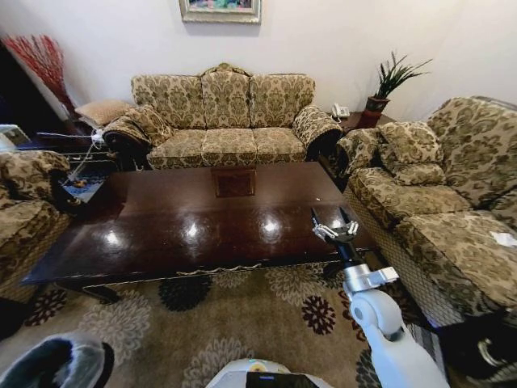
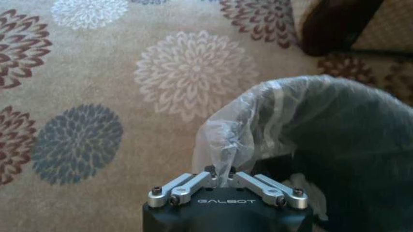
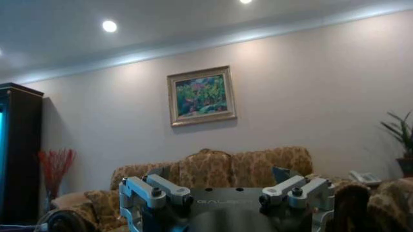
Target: Move to the front of the table and place the trash on the table into the trash bin.
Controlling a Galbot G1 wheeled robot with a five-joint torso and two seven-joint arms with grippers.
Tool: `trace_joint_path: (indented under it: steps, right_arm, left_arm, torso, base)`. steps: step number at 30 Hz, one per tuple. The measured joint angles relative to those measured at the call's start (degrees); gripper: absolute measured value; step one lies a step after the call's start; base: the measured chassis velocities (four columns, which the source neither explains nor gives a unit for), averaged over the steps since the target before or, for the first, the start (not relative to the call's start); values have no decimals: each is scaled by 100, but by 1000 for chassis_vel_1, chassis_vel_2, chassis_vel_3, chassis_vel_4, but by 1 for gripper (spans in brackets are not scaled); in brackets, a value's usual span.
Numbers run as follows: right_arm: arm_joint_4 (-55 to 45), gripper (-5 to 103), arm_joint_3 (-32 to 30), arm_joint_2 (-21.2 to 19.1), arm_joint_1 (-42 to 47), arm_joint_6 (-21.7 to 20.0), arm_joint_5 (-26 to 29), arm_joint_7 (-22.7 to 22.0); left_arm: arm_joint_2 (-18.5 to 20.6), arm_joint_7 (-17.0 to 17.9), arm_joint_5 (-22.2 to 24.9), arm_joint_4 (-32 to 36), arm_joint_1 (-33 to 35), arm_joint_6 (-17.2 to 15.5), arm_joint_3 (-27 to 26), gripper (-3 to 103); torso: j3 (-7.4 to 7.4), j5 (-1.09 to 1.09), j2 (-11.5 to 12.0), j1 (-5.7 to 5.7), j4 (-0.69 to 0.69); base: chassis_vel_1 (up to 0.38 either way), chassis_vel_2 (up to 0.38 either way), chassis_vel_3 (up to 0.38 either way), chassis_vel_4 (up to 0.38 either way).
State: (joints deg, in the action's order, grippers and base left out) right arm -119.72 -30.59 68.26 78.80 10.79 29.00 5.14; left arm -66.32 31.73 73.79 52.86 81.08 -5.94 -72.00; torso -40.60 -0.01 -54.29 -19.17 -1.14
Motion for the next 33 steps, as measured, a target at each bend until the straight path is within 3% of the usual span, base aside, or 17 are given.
trace_joint_path:
  steps: [1,5,6,8,11,16,27,29,32,33]
  right_arm:
    - [0,100,0,0,0,0,0,0]
    - [-81,100,-122,-57,61,24,64,-138]
    - [-81,100,-122,-57,61,24,64,-138]
    - [-95,100,-182,-39,136,62,55,-154]
    - [-96,100,-254,-26,239,99,28,-136]
    - [-61,100,-397,-9,349,163,41,-94]
    - [110,100,-488,-62,322,228,196,-2]
    - [120,100,-488,-73,299,228,220,6]
    - [187,100,-506,-137,257,225,270,66]
    - [187,100,-506,-137,257,225,270,66]
  left_arm:
    - [0,0,0,0,0,0,0,0]
    - [-34,-732,-323,-849,-345,157,106,0]
    - [-34,-732,-323,-849,-345,157,106,0]
    - [-81,-1210,-619,-1272,-462,335,139,0]
    - [-118,-1498,-877,-1645,-560,435,160,0]
    - [-184,-1528,-948,-2082,-757,539,78,0]
    - [-233,-1733,-940,-2321,-832,623,-99,-2]
    - [-265,-1761,-946,-2232,-792,550,-99,3]
    - [-356,-1787,-963,-2053,-695,421,-118,19]
    - [-356,-1787,-963,-2053,-695,421,-118,19]
  torso:
    - [0,0,0,0,0]
    - [0,1,0,0,-2]
    - [0,1,0,0,-2]
    - [0,1,0,0,-1]
    - [0,2,0,0,-3]
    - [0,-2,0,0,-2]
    - [0,1,0,0,-2]
    - [0,3,0,0,-2]
    - [0,4,0,0,-3]
    - [0,4,0,0,-3]
  base:
    - [0,0,0,0]
    - [0,0,0,0]
    - [0,0,0,0]
    - [0,0,0,0]
    - [0,0,0,0]
    - [0,0,0,0]
    - [0,0,0,0]
    - [0,0,0,0]
    - [0,0,0,0]
    - [0,0,0,0]
